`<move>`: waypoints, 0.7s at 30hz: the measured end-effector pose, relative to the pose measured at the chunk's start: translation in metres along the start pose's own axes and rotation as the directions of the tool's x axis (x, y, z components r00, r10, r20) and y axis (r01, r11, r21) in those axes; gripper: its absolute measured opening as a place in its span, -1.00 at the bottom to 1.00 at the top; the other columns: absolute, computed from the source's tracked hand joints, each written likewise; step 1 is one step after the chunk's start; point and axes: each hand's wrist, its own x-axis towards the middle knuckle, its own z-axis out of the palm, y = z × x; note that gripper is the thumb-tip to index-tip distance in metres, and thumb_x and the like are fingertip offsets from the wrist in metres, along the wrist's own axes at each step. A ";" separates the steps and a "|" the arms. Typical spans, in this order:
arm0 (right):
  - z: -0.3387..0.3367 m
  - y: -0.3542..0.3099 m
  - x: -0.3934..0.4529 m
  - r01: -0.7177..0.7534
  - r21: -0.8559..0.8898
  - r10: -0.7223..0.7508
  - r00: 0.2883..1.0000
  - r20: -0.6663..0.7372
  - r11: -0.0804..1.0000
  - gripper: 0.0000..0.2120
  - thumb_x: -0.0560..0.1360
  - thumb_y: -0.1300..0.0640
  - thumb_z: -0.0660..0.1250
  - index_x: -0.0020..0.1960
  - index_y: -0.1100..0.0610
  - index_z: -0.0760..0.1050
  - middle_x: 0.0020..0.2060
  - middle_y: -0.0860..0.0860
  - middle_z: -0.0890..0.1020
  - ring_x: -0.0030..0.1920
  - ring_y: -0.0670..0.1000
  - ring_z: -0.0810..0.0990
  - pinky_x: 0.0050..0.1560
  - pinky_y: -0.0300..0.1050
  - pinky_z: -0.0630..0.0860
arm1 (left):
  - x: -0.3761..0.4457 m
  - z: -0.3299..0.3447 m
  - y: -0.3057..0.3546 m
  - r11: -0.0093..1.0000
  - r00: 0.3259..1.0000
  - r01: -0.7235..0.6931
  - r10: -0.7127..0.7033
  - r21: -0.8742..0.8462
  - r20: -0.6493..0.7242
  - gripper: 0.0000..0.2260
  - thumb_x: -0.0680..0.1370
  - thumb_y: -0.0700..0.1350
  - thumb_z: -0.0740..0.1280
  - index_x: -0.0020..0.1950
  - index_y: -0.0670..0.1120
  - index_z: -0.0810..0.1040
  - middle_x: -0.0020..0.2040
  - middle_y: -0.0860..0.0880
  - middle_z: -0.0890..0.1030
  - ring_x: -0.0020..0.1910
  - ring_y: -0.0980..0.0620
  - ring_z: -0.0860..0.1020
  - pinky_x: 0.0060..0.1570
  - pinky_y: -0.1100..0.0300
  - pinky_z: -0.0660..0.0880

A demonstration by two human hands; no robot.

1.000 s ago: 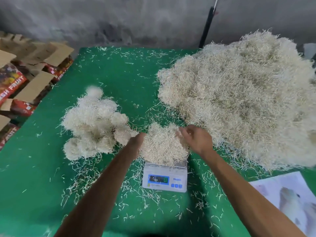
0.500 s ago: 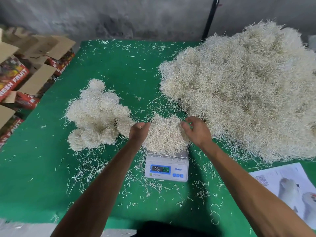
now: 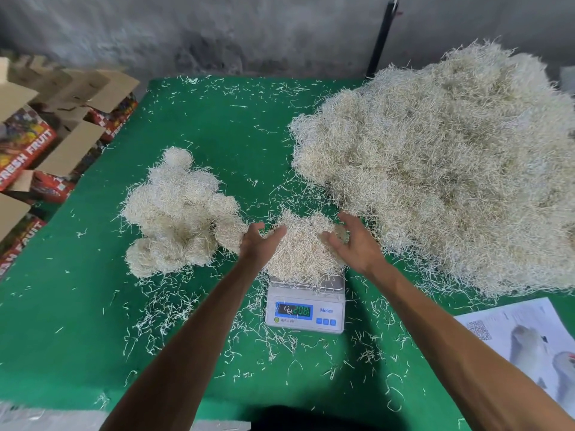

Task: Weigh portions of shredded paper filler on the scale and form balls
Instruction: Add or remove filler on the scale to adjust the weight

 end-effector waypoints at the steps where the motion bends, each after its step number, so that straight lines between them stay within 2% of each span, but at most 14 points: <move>1: -0.002 0.000 0.001 0.011 0.003 -0.011 1.000 0.020 1.000 -0.12 0.52 -0.47 0.26 0.64 0.00 0.14 0.58 0.08 0.31 0.50 0.16 0.40 0.40 0.30 0.46 | 0.001 0.001 0.001 0.999 0.999 -0.030 0.030 0.023 0.012 -0.23 0.46 0.30 0.43 0.54 -0.02 0.26 0.51 -0.17 0.31 0.42 -0.15 0.37 0.22 0.03 0.38; 3: -0.006 -0.001 0.004 0.065 -0.036 -0.061 0.994 0.095 0.997 -0.08 0.48 -0.48 0.32 0.66 -0.07 0.09 0.63 0.02 0.19 0.58 0.10 0.25 0.50 0.27 0.33 | 0.004 0.003 0.004 0.988 0.992 -0.111 0.102 0.111 0.077 -0.10 0.37 0.34 0.49 0.58 0.09 0.17 0.58 -0.17 0.17 0.50 -0.21 0.26 0.40 -0.20 0.31; 6: -0.006 -0.004 0.013 0.283 -0.315 -0.183 0.933 0.310 0.906 0.06 0.39 -0.52 0.34 0.68 -0.16 -0.08 0.65 -0.15 -0.12 0.62 -0.06 -0.12 0.62 0.23 0.05 | 0.010 0.014 0.003 0.921 0.953 -0.239 0.163 0.308 0.255 0.07 0.22 0.36 0.57 0.55 0.36 -0.02 0.64 -0.06 -0.14 0.57 -0.31 0.03 0.41 -0.44 0.17; 8: 0.002 -0.005 0.019 0.332 -0.428 -0.160 0.907 0.388 0.841 0.13 0.35 -0.47 0.41 0.68 -0.17 -0.15 0.65 -0.14 -0.22 0.66 0.04 -0.11 0.62 0.29 0.02 | 0.013 0.025 -0.001 0.854 0.926 -0.313 0.176 0.416 0.335 0.11 0.23 0.27 0.61 0.51 0.46 -0.12 0.62 0.04 -0.27 0.57 -0.35 -0.11 0.39 -0.49 0.09; 9: 0.008 -0.005 0.023 0.331 -0.463 -0.143 0.907 0.396 0.822 0.15 0.35 -0.42 0.45 0.68 -0.16 -0.17 0.66 -0.11 -0.21 0.66 0.11 -0.06 0.62 0.31 0.03 | 0.016 0.031 -0.002 0.818 0.918 -0.342 0.186 0.462 0.350 0.11 0.25 0.22 0.62 0.50 0.47 -0.14 0.62 0.07 -0.26 0.57 -0.35 -0.11 0.36 -0.49 0.10; 11: 0.019 -0.004 0.028 0.313 -0.508 -0.109 0.914 0.392 0.802 0.13 0.38 -0.30 0.51 0.67 -0.11 -0.15 0.68 -0.01 -0.12 0.65 0.19 0.04 0.61 0.31 0.06 | 0.018 0.042 -0.004 0.748 0.917 -0.372 0.203 0.550 0.345 0.09 0.29 0.17 0.61 0.53 0.42 -0.13 0.63 0.03 -0.16 0.56 -0.34 -0.03 0.35 -0.45 0.17; 13: 0.026 -0.002 0.033 0.279 -0.528 -0.071 0.922 0.380 0.802 0.05 0.43 -0.16 0.54 0.66 -0.08 -0.09 0.67 0.10 0.04 0.63 0.22 0.13 0.61 0.25 0.12 | 0.020 0.048 -0.002 0.702 0.926 -0.365 0.210 0.612 0.313 -0.01 0.37 0.12 0.57 0.57 0.33 -0.04 0.63 -0.10 -0.01 0.56 -0.30 0.07 0.37 -0.39 0.23; 16: 0.025 0.004 0.036 0.286 -0.575 -0.076 0.929 0.361 0.766 -0.17 0.49 -0.11 0.49 0.61 -0.02 0.13 0.60 0.17 0.26 0.53 0.21 0.37 0.49 0.14 0.35 | 0.024 0.051 0.001 0.650 0.928 -0.373 0.250 0.661 0.278 -0.23 0.46 0.04 0.50 0.58 0.14 0.18 0.59 -0.16 0.18 0.54 -0.20 0.19 0.41 -0.26 0.32; 18: 0.014 0.008 0.039 0.306 -0.610 -0.107 0.934 0.340 0.731 -0.28 0.51 -0.15 0.45 0.57 -0.04 0.26 0.53 0.14 0.37 0.38 0.16 0.54 0.31 0.10 0.55 | 0.024 0.049 0.002 0.645 0.924 -0.383 0.278 0.661 0.264 -0.31 0.48 0.03 0.48 0.55 0.05 0.28 0.56 -0.16 0.26 0.52 -0.16 0.25 0.40 -0.23 0.36; 21: -0.015 0.024 0.043 0.272 -0.634 -0.120 0.954 0.273 0.724 -0.35 0.53 -0.09 0.45 0.55 -0.09 0.30 0.48 0.11 0.43 0.26 0.12 0.60 0.16 0.03 0.64 | 0.023 0.040 -0.004 0.692 0.903 -0.424 0.376 0.584 0.210 -0.43 0.49 -0.05 0.48 0.47 -0.09 0.41 0.45 -0.23 0.41 0.42 -0.16 0.39 0.34 -0.13 0.45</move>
